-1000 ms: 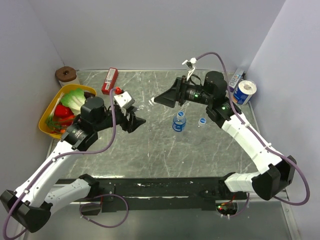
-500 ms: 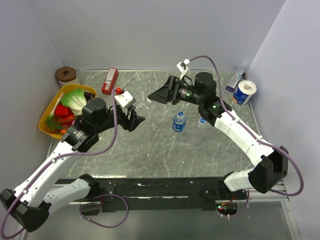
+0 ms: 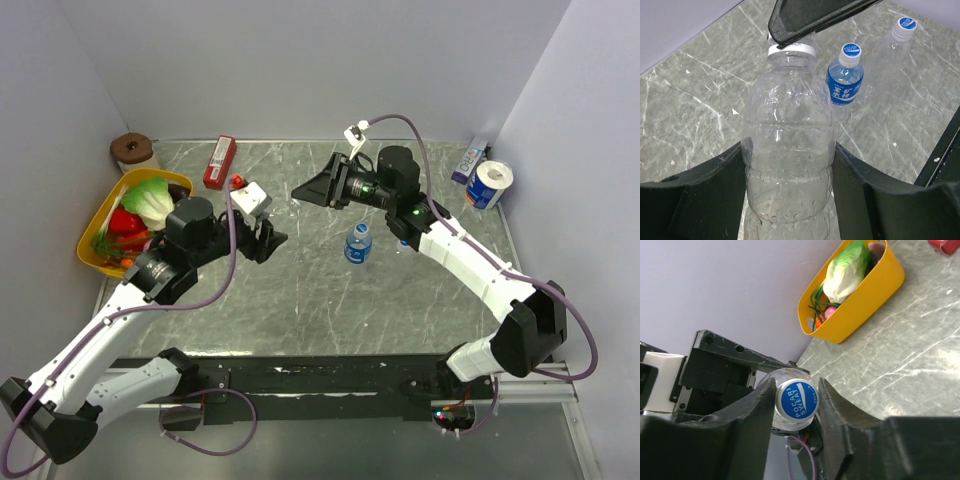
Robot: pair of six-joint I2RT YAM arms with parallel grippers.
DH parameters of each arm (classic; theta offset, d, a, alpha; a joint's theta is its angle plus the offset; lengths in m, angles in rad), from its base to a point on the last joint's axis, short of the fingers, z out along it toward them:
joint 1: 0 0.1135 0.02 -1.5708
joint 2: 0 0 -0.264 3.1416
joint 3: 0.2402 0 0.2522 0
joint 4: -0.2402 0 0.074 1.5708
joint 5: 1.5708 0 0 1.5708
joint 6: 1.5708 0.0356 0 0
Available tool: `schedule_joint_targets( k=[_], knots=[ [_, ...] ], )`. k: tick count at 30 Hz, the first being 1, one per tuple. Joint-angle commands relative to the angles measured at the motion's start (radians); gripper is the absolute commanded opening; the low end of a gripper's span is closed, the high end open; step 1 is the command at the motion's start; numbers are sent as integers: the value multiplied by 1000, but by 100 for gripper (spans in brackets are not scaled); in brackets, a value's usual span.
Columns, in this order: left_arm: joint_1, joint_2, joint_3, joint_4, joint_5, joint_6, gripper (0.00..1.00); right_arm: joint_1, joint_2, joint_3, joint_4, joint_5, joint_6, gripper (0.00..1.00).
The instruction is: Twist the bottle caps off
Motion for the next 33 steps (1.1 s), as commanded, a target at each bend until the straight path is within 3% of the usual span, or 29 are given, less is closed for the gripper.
schedule_joint_targets(
  k=[1, 5, 9, 19, 25, 28, 33],
  knots=[
    [-5, -21, 2, 38, -11, 4, 36, 9, -4, 21, 55, 16, -9, 39],
    [-2, -42, -6, 70, 75, -33, 36, 7, -18, -43, 182, -11, -20, 26],
    [18, -65, -18, 126, 216, -108, 37, -19, -19, -94, 336, -103, -29, 22],
    [102, -72, -23, 297, 587, -257, 38, -71, -53, -134, 502, -367, -139, 21],
    [173, -61, -32, 509, 854, -447, 37, -137, -46, -197, 803, -511, 34, 21],
    [179, -50, -15, 515, 917, -465, 37, -145, -53, -183, 764, -533, 0, 21],
    [185, -29, 11, 505, 1043, -472, 37, -155, -101, -152, 554, -538, -167, 21]
  ],
)
